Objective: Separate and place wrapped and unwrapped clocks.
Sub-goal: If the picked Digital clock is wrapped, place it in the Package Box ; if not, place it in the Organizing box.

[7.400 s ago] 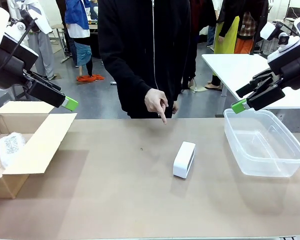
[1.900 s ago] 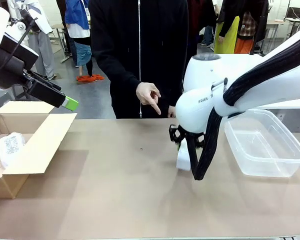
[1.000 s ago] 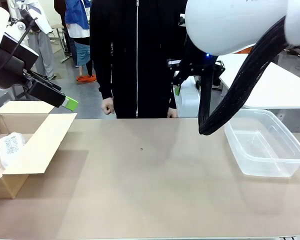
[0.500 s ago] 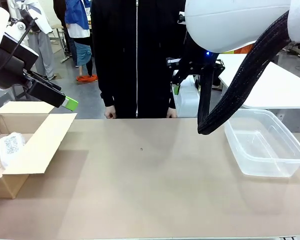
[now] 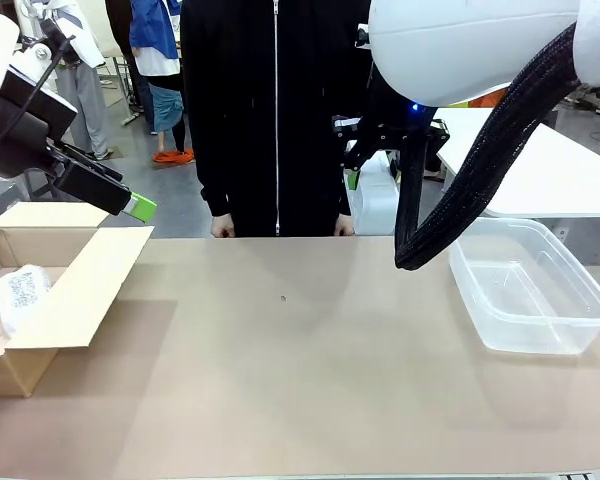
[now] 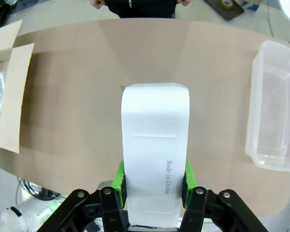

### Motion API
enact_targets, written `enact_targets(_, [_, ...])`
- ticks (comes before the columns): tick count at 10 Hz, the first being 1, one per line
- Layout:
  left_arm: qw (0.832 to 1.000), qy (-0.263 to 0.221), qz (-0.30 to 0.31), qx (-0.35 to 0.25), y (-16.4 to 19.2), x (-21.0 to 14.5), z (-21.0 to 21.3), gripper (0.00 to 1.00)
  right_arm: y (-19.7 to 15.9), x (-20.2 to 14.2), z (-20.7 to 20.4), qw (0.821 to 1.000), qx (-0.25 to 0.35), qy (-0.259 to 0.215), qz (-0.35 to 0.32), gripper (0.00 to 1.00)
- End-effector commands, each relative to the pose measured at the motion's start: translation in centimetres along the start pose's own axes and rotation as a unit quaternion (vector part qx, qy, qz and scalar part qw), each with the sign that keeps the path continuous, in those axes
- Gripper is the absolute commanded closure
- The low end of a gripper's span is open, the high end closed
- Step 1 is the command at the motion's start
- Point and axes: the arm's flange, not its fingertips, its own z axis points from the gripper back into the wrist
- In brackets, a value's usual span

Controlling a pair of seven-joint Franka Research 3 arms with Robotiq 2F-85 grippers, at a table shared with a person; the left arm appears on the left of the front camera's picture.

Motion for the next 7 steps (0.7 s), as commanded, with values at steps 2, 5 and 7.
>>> enact_targets(2, [1.0, -0.006, 0.001, -0.004, -0.15, 0.11, 0.0, 0.0, -0.16, 0.08, 0.08, 1.0, 0.001, -0.001, 0.001, 1.0])
enact_targets(5, [1.0, -0.006, 0.001, -0.004, -0.15, 0.11, 0.0, 0.0, -0.16, 0.08, 0.08, 1.0, 0.001, -0.001, 0.001, 1.0])
enact_targets(7, [1.0, -0.006, 0.001, -0.004, -0.15, 0.11, 0.0, 0.0, 0.0, 0.0, -0.01, 1.0, 0.0, 0.0, 0.0, 0.48])
